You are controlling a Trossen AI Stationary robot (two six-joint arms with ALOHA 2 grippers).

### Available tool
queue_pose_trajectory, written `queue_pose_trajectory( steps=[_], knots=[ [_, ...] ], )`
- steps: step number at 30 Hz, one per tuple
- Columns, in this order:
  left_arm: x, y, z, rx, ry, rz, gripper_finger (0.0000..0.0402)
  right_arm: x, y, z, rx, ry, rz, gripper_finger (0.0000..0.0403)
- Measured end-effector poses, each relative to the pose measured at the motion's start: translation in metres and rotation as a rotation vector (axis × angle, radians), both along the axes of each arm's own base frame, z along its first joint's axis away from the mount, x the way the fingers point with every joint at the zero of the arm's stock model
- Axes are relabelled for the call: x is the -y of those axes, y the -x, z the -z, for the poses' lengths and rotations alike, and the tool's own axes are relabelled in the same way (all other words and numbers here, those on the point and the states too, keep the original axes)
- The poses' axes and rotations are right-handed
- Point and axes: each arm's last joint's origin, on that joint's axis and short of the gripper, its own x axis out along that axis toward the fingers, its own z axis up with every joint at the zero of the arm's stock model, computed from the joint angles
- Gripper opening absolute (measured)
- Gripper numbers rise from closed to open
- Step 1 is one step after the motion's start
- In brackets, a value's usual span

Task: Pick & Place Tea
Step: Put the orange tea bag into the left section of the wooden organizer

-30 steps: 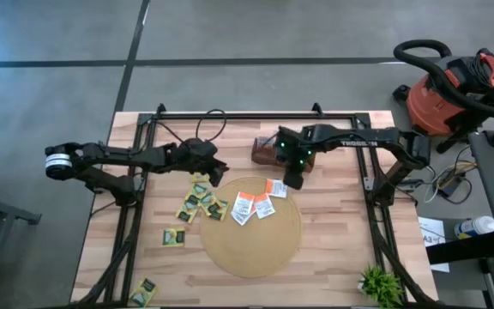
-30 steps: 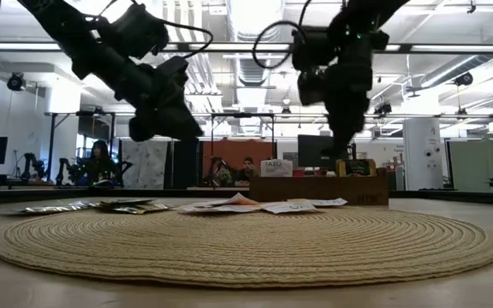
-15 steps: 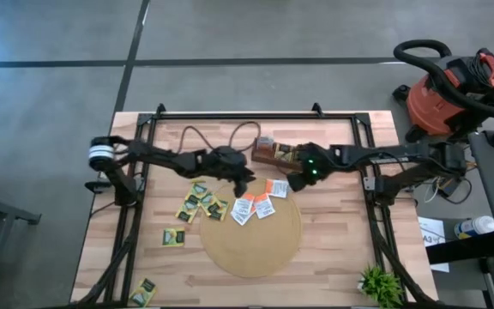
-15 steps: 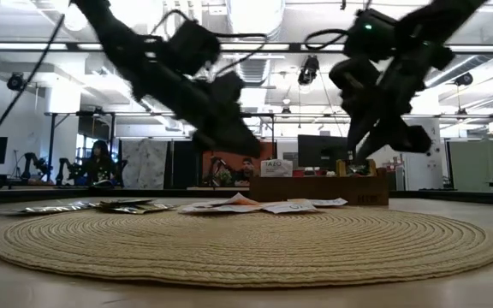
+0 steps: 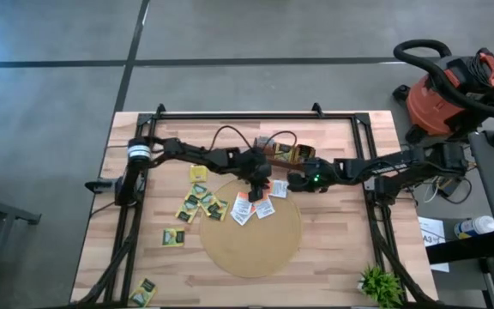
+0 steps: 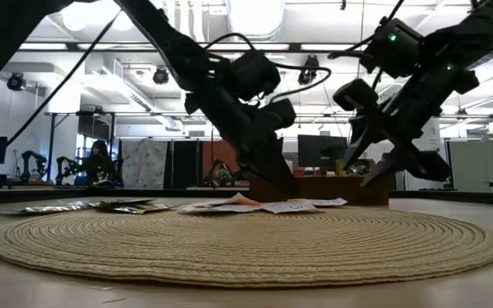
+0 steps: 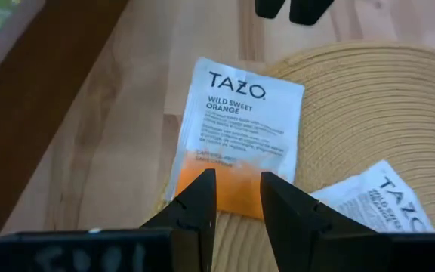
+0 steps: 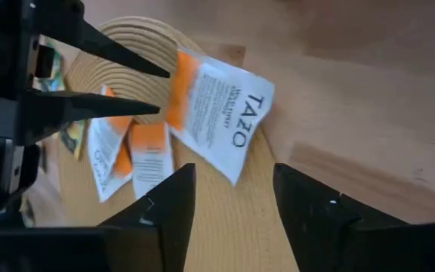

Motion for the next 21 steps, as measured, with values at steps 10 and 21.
queue_pose_trajectory(
  steps=[10,21],
  knots=[
    [-0.001,-0.004,0.011,-0.019,0.002,0.012,0.0099,0.002,-0.021,0.023,0.036,-0.011,-0.001,0.0178],
    [0.001,-0.001,0.014,-0.042,0.046,-0.001,0.0099,0.002,-0.027,0.033,0.042,-0.033,-0.010,0.0162]
  ],
)
